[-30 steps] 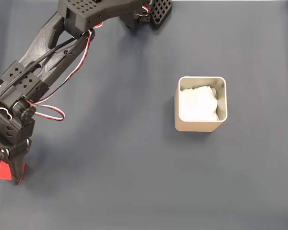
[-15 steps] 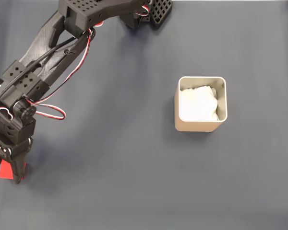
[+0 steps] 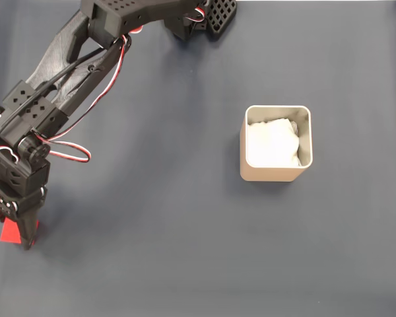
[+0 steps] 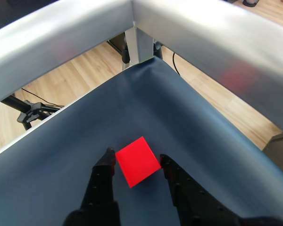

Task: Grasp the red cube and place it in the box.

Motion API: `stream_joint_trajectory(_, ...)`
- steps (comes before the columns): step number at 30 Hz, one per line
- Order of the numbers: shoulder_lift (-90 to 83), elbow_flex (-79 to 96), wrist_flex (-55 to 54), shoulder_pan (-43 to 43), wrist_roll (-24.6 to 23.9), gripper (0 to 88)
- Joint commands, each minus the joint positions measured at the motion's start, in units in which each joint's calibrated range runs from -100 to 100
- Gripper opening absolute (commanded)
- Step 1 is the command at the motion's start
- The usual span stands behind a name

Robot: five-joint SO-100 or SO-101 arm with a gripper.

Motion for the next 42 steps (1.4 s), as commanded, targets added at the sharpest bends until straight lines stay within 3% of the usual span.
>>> stream_joint_trajectory(1,-6.7,3.2,0.8,-0.4,-0.1,0.3)
stream_joint_trajectory(29,-50.4,44.3,2.3,-4.9,2.3,0.3)
stream_joint_trajectory(37,-60.4,49.8,5.2,-8.2,1.7,0.6)
stream_joint_trajectory(42,-61.2,52.6,2.4,-7.4,-1.1,6.3)
